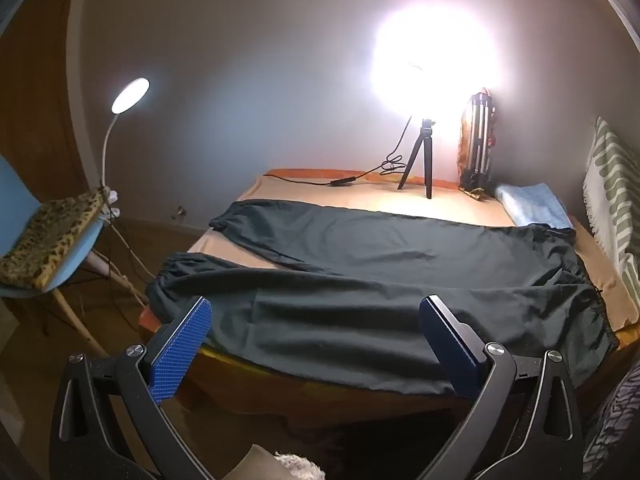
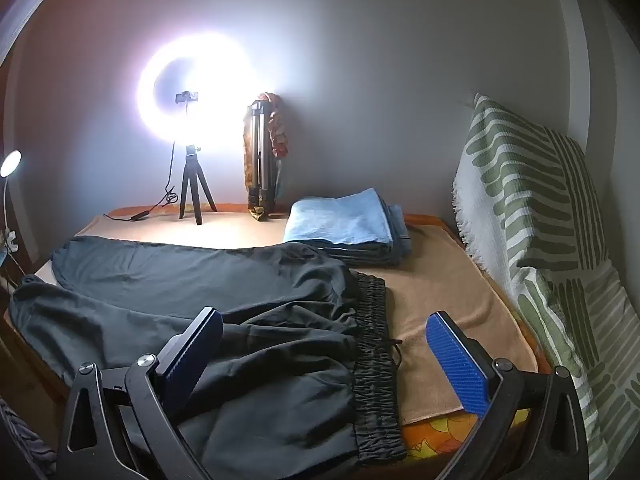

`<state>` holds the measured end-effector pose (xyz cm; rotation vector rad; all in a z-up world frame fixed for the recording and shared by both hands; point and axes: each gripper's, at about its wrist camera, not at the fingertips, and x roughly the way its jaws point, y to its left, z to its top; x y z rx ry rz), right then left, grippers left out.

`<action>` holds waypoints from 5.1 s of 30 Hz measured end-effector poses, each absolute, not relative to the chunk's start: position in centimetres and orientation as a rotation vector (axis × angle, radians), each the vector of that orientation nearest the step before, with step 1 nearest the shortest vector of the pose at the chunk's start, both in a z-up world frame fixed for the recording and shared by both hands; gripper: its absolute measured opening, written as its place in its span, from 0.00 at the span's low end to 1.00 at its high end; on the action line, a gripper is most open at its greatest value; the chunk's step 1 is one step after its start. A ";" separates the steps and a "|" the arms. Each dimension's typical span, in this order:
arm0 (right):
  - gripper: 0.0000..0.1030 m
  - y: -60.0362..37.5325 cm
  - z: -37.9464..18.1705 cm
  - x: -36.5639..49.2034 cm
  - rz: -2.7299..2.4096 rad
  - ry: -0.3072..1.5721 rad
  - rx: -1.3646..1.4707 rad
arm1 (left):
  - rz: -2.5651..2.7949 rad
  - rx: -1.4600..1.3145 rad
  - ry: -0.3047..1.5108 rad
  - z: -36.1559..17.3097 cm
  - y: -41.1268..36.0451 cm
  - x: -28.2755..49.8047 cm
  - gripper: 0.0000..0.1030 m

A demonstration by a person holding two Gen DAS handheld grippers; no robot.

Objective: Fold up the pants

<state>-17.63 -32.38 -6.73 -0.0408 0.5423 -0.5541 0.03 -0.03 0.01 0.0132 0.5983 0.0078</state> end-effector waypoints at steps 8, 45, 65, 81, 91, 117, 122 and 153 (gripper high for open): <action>1.00 -32.6 -6.9 -17.7 -0.557 0.541 -0.036 | 0.004 -0.005 0.594 0.2 0.5 -0.1 1.00; 1.00 -32.7 -7.0 -17.5 -0.573 0.549 -0.037 | 0.015 -0.008 0.592 -0.2 -0.1 0.1 1.00; 1.00 -32.7 -7.3 -17.3 -0.569 0.555 -0.031 | 0.012 -0.011 0.594 -0.2 0.1 0.2 1.00; 1.00 -32.8 -7.6 -17.4 -0.565 0.559 -0.022 | 0.015 -0.017 0.600 -0.2 0.6 0.3 1.00; 1.00 -32.8 -7.7 -17.3 -0.563 0.561 -0.021 | 0.018 -0.020 0.603 -0.2 0.6 0.3 1.00; 0.94 -25.3 -12.8 -14.9 0.034 0.757 -0.270 | 0.104 -0.049 0.612 -0.2 9.1 1.4 0.83; 0.88 -22.0 -16.5 -13.9 0.170 0.865 -0.376 | 0.127 -0.098 0.662 -2.0 11.2 2.1 0.73; 0.06 -19.1 -20.4 -9.0 0.222 1.018 -0.523 | 0.260 -0.411 0.814 -11.4 26.8 10.9 0.64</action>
